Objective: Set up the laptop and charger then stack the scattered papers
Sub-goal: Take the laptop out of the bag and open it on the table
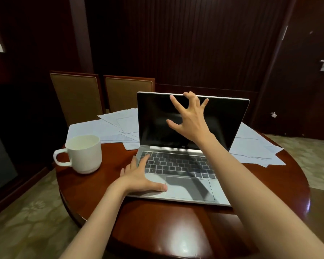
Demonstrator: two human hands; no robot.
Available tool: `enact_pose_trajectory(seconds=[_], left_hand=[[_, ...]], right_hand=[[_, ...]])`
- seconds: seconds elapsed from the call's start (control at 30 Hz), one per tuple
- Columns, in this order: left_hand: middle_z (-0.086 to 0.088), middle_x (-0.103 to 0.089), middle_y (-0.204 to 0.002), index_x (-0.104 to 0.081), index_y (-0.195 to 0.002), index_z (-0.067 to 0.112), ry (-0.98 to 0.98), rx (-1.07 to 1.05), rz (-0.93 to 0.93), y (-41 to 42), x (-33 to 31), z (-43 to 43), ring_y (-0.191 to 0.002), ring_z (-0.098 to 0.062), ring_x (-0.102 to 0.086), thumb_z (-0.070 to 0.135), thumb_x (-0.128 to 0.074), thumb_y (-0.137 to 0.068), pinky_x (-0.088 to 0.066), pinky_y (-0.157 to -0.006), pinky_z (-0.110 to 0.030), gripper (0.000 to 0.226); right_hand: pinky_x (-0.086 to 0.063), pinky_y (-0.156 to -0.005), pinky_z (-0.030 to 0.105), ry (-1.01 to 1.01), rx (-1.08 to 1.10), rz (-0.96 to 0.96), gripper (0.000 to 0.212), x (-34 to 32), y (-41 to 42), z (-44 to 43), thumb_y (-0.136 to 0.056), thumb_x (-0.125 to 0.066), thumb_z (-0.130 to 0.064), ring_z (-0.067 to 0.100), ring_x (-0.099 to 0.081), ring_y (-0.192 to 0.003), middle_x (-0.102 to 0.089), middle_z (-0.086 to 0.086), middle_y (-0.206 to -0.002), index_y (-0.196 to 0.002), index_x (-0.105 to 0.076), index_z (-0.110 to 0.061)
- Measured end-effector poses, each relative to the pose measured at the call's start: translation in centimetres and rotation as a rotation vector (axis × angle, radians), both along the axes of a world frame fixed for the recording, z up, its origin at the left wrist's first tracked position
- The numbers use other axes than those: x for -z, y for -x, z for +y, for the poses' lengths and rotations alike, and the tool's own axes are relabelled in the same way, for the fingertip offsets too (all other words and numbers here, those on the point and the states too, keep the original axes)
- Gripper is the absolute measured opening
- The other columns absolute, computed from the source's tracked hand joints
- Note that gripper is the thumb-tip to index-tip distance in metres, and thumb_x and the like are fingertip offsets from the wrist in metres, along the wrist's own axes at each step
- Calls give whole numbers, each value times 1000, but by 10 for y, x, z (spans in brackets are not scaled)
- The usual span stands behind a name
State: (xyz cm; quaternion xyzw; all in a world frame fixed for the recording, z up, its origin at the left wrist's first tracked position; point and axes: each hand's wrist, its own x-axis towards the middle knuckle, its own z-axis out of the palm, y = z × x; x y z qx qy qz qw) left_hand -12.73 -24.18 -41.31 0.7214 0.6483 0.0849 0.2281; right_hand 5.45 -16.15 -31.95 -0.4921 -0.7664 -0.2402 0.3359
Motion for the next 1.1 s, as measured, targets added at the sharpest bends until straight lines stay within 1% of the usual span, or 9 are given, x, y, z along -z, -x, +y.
enact_pose_trajectory(seconds=[0.07,0.13,0.27,0.33,0.43,0.53,0.63,0.83,1.1], left_hand=[[-10,16,-156,13,-146,38,15,4,19,0,0,1,-145,-33,6,73,-65,-59,-3,-116,-48,122],[-10,17,-156,16,-145,36,28,3,34,0,-1,1,-145,-33,7,74,-64,-59,-2,-116,-48,124],[-8,19,-156,21,-144,35,64,-3,27,1,-3,0,-145,-32,9,75,-64,-57,1,-116,-49,129],[-8,20,-156,22,-144,35,84,-4,29,0,-6,1,-145,-32,10,74,-65,-58,2,-116,-49,128],[-10,20,-155,21,-144,36,83,-10,49,-3,-7,0,-144,-33,10,75,-64,-58,1,-116,-50,127],[-12,17,-156,18,-145,36,31,-37,62,-8,-5,-4,-144,-33,9,78,-60,-59,0,-116,-50,124],[-12,14,-156,16,-145,37,-23,-61,63,-9,-2,-7,-145,-33,5,80,-57,-59,-2,-116,-51,121],[-10,13,-157,16,-145,38,-34,-67,74,-9,-1,-5,-145,-31,3,81,-56,-57,-3,-116,-50,121],[-7,7,-158,5,-147,40,-93,-109,40,-10,2,-6,-145,-30,-7,83,-56,-54,-8,-117,-48,119]], right_hand=[[-2,-105,69,63,23,-6,75,-4,1,-1,-84,-61,-46,36,-19,-141,-29,19,-146,-147,-27,-25],[-2,-107,67,75,81,-3,78,-8,7,-2,-86,-54,-54,31,-15,-143,-28,14,-148,-150,-17,-28],[4,-112,58,85,213,-38,84,-13,17,5,-84,-40,-68,34,-11,-144,-25,9,-153,-151,-8,-29],[7,-113,55,131,258,-53,86,-15,17,10,-82,-38,-72,36,-6,-145,-18,7,-156,-151,-6,-29],[4,-112,58,204,297,-74,88,-16,17,16,-81,-37,-74,38,-3,-144,-10,6,-158,-151,-6,-29],[-1,-108,66,249,303,-70,88,-21,21,20,-81,-38,-75,38,-6,-143,-12,7,-157,-150,-7,-31],[-5,-105,71,312,292,-29,86,-31,24,25,-80,-39,-75,38,-9,-143,-13,8,-156,-149,-12,-33],[-10,-105,70,389,281,-20,84,-40,18,43,-77,-43,-77,38,-9,-142,-14,10,-155,-147,-19,-38],[-6,-105,70,492,285,-60,91,-36,16,60,-75,-44,-78,37,-5,-143,-8,9,-157,-149,-11,-39]])
